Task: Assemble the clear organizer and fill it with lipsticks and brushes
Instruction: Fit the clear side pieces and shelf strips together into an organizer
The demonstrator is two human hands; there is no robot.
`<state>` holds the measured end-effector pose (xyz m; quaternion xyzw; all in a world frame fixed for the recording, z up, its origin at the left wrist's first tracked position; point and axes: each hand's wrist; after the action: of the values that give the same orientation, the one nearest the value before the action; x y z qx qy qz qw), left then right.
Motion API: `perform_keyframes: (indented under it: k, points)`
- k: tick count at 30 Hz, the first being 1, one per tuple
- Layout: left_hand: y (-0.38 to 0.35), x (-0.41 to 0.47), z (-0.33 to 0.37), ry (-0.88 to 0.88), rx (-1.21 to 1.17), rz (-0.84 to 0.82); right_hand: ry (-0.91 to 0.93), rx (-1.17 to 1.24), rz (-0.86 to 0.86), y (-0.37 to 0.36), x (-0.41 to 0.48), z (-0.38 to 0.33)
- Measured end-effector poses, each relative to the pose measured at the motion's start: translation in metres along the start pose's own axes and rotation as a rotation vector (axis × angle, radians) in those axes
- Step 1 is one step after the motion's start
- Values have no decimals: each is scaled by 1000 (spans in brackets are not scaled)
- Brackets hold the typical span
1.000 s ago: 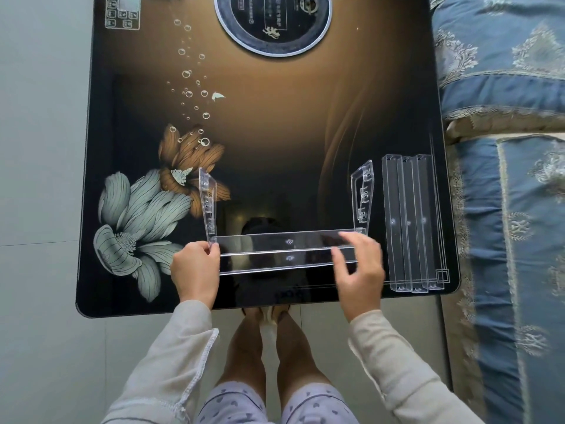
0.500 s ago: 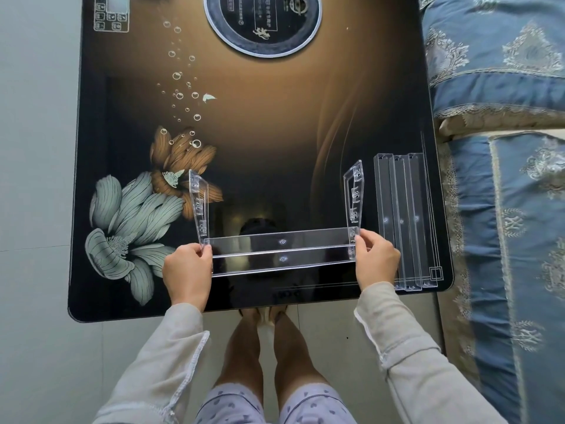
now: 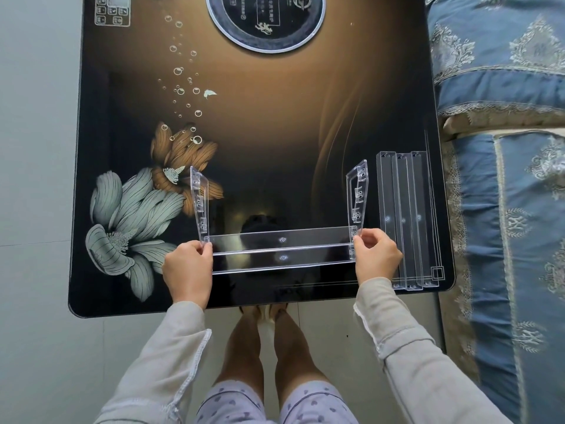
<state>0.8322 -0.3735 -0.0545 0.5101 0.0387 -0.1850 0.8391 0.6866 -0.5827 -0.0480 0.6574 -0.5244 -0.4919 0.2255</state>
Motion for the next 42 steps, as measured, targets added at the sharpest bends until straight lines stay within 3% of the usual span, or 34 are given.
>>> perform_keyframes:
  k: [8, 11, 16, 22, 27, 30, 32, 35, 39, 42]
  points:
    - [-2, -3, 1, 10, 7, 21, 26, 75, -113, 6, 5, 3]
    - [0, -4, 0, 17, -29, 19, 29, 135, -36, 20, 16, 6]
    - [3, -3, 2, 0, -104, 26, -12, -122, 32, 28, 54, -4]
    - [8, 6, 7, -27, -130, 48, 105, -525, 69, 16, 68, -11]
    - [15, 11, 10, -42, -170, 74, 113, -173, 148, 23, 53, -21]
    - [17, 13, 11, -44, -201, 81, 303, 87, 219, 45, 28, -30]
    - [19, 14, 11, -42, -221, 84, 437, 172, 151, 61, 10, -36]
    - [23, 17, 12, -26, -289, 65, 583, 218, -104, 71, -15, -50]
    - [26, 17, 9, -33, -342, 29, 798, 11, -371, 54, -42, -70]
    - [26, 18, 8, -27, -342, 27, 884, -176, -451, 33, -58, -75]
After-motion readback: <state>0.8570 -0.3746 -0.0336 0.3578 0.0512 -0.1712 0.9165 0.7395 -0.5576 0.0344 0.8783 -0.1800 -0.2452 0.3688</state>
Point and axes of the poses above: each hand's wrist, its own x-axis towards the middle knuckle, its own y-axis out of the back of the hand, z = x × y, and after that the axes turned 14 degrees about -y, right-handed
